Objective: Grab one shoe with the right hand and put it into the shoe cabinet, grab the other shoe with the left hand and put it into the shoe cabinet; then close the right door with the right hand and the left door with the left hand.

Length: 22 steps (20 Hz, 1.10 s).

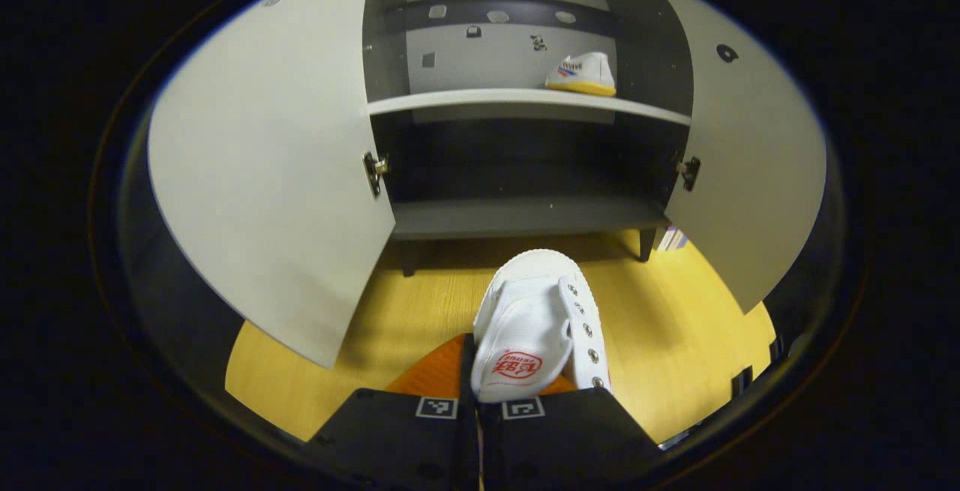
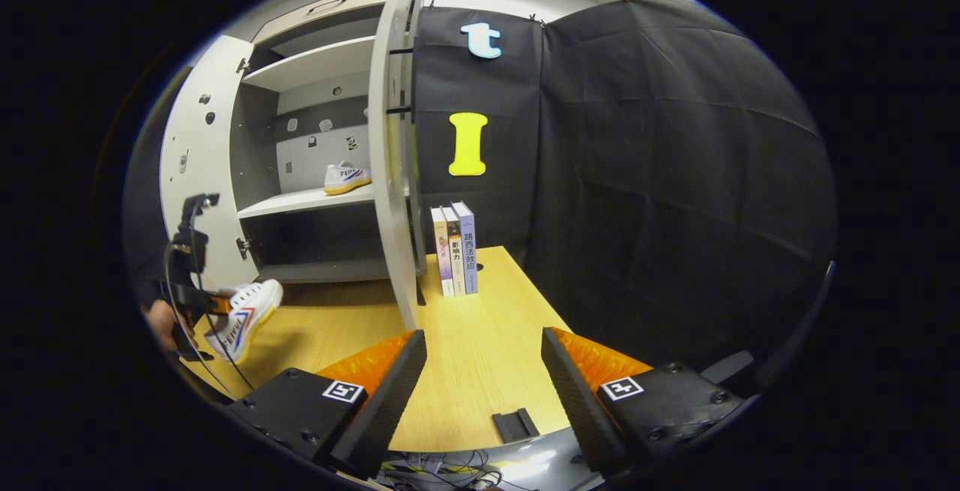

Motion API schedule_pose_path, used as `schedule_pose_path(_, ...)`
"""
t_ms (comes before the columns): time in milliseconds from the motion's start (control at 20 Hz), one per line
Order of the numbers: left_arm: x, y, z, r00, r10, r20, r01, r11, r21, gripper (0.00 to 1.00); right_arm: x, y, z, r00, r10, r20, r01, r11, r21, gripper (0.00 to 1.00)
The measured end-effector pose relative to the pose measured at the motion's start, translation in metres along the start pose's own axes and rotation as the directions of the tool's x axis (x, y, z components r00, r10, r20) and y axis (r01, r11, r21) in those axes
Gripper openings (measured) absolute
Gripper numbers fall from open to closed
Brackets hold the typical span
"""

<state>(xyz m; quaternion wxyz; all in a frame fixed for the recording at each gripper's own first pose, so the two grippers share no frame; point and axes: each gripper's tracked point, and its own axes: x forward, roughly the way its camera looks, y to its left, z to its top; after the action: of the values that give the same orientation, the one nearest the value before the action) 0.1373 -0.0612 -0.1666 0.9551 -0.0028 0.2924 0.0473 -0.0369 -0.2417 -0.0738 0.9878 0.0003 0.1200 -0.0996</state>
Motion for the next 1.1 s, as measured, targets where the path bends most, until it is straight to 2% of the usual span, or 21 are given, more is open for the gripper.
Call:
schedule_pose_path(100, -0.015, -0.008, 0.038, 0.999, -0.019, 0.038, 0.02, 1.0, -0.023, 0.07, 0.009, -0.008, 0.01, 0.999, -0.001, 0.032, 0.0, 1.0, 0.006, 0.98)
schedule_pose_path(200, -0.025, -0.007, 0.077, 0.997, -0.002, 0.073, 0.005, 0.999, -0.034, 0.07, 0.019, -0.016, 0.015, 0.999, 0.007, 0.043, -0.008, 1.0, 0.02, 0.98)
schedule_pose_path(400, -0.028, -0.01, 0.153, 0.992, -0.013, 0.125, 0.018, 0.999, -0.041, 0.07, 0.038, -0.024, 0.019, 0.998, 0.026, 0.05, -0.029, 0.998, 0.055, 0.99)
schedule_pose_path(550, -0.018, 0.0, 0.212, 0.982, 0.031, 0.185, -0.019, 0.998, -0.065, 0.07, 0.053, -0.033, 0.018, 0.998, 0.041, 0.041, -0.043, 0.998, 0.05, 1.0)
schedule_pose_path(700, 0.005, 0.001, 0.267, 0.975, 0.045, 0.219, -0.032, 0.997, -0.064, 0.07, 0.067, -0.039, 0.026, 0.998, 0.058, 0.028, -0.06, 0.994, 0.091, 1.0)
schedule_pose_path(800, 0.03, 0.003, 0.297, 0.971, 0.058, 0.23, -0.035, 0.994, -0.104, 0.07, 0.082, -0.045, 0.028, 0.998, 0.053, 0.017, -0.055, 0.992, 0.115, 0.99)
schedule_pose_path(900, 0.062, 0.005, 0.32, 0.975, 0.076, 0.21, -0.046, 0.988, -0.145, 0.07, 0.091, -0.051, 0.031, 0.999, 0.047, 0.015, -0.048, 0.991, 0.126, 0.99)
schedule_pose_path(1100, 0.118, 0.011, 0.354, 0.98, 0.125, 0.157, -0.108, 0.988, -0.113, 0.07, 0.099, -0.064, 0.036, 0.999, 0.032, 0.027, -0.035, 0.993, 0.111, 0.99)
